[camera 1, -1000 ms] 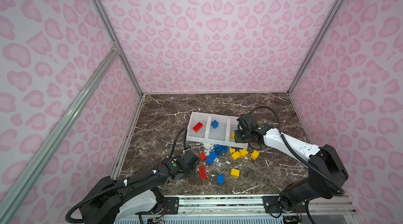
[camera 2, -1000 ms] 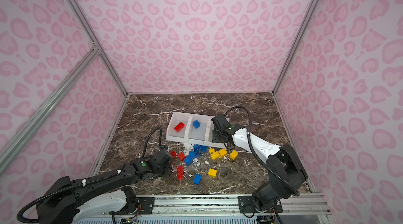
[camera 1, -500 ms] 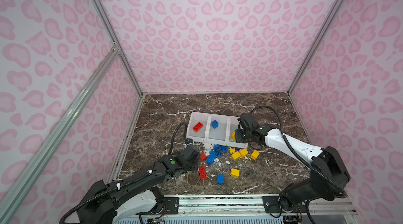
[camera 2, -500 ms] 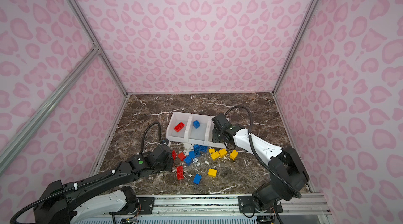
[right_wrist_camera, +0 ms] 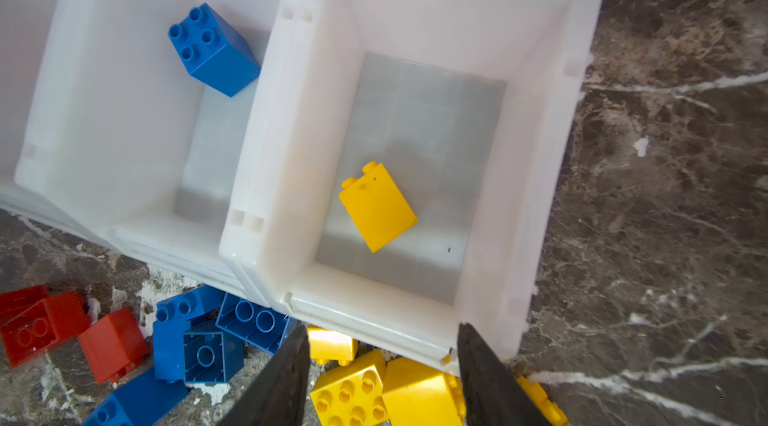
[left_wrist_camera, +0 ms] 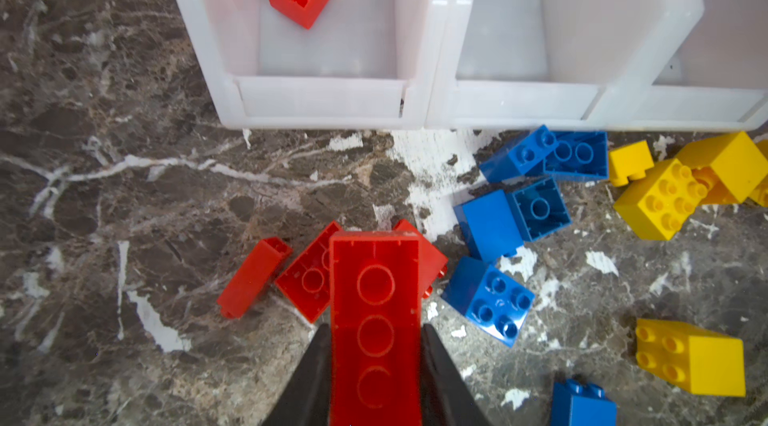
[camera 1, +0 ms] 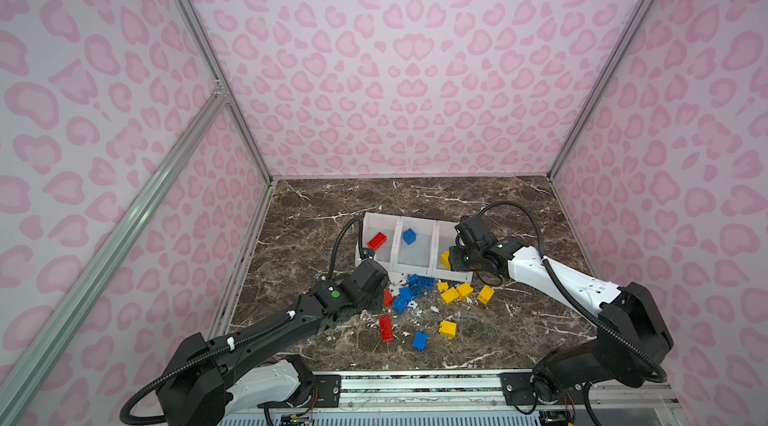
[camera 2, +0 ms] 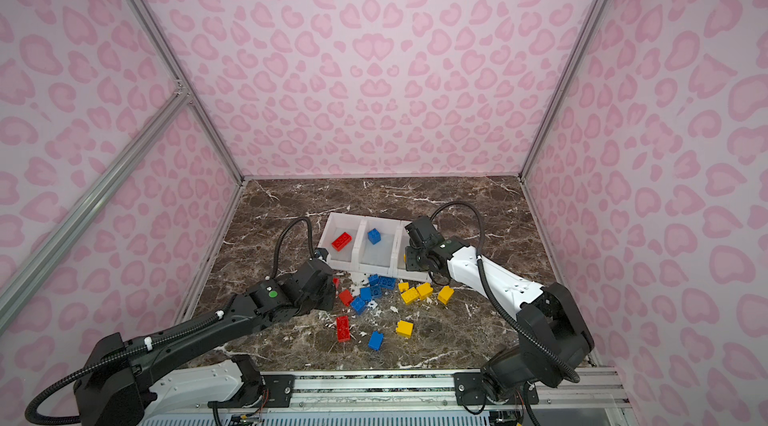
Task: Sort the legos into containers by color
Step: 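Carry the red brick into the compartment nearest the left gripper and release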
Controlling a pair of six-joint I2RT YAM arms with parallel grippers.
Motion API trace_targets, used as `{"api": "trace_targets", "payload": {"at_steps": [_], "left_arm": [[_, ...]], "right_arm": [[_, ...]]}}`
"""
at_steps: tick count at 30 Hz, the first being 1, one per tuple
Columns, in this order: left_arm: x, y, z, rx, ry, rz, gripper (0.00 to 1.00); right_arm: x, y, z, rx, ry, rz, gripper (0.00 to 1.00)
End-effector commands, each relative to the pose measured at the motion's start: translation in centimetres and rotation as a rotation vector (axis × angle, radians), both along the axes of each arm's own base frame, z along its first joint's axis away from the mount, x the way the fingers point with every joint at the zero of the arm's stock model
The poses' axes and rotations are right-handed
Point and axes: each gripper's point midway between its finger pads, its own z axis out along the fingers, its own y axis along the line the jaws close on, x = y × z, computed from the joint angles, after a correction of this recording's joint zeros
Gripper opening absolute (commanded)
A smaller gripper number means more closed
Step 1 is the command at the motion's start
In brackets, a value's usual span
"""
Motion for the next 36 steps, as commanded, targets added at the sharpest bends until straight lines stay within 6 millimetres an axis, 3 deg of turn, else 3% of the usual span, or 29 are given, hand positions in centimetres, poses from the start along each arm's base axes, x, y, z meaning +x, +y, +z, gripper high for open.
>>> {"api": "trace_targets", "payload": {"at_steps": [1, 8, 15, 19, 23, 30, 36], "left_arm": [[2.7, -0.7, 1.5, -0.003, -0.061, -0.013, 0.3], [9.5, -1.8, 2.6, -0.027, -0.082, -0.004, 0.3], [14.8, -3.8, 0.5, -0.003, -0.023, -0.025, 0.29], [15.7, -3.5, -0.6, -0.005, 0.003, -0.004, 0.3], [15.8, -3.2, -0.9, -0.006, 0.007, 0.006, 0.42], [15.7, -3.1, 0.3, -0.024, -0.02, 0.005, 0.52], [15.0, -2.5, 1.2, -0.04, -0.041, 0.025, 0.53]], "right_arm": [[-0.4, -0.5, -0.1, -0.019, 0.005, -0.009, 0.58], [-0.7, -0.8, 0.2, -0.025, 0.003, -0.01, 0.58], [-1.2, -1.1, 0.2, -0.029, 0.007, -0.016, 0.58], [-1.5, -1.4, 0.2, -0.035, 0.009, -0.02, 0.6], [-1.5, -1.4, 0.1, -0.037, 0.009, -0.02, 0.61], [-1.3, -1.1, 0.1, -0.032, 0.01, -0.017, 0.61], [-1.8, -1.3, 0.1, -0.039, 0.014, -0.02, 0.61]]}}
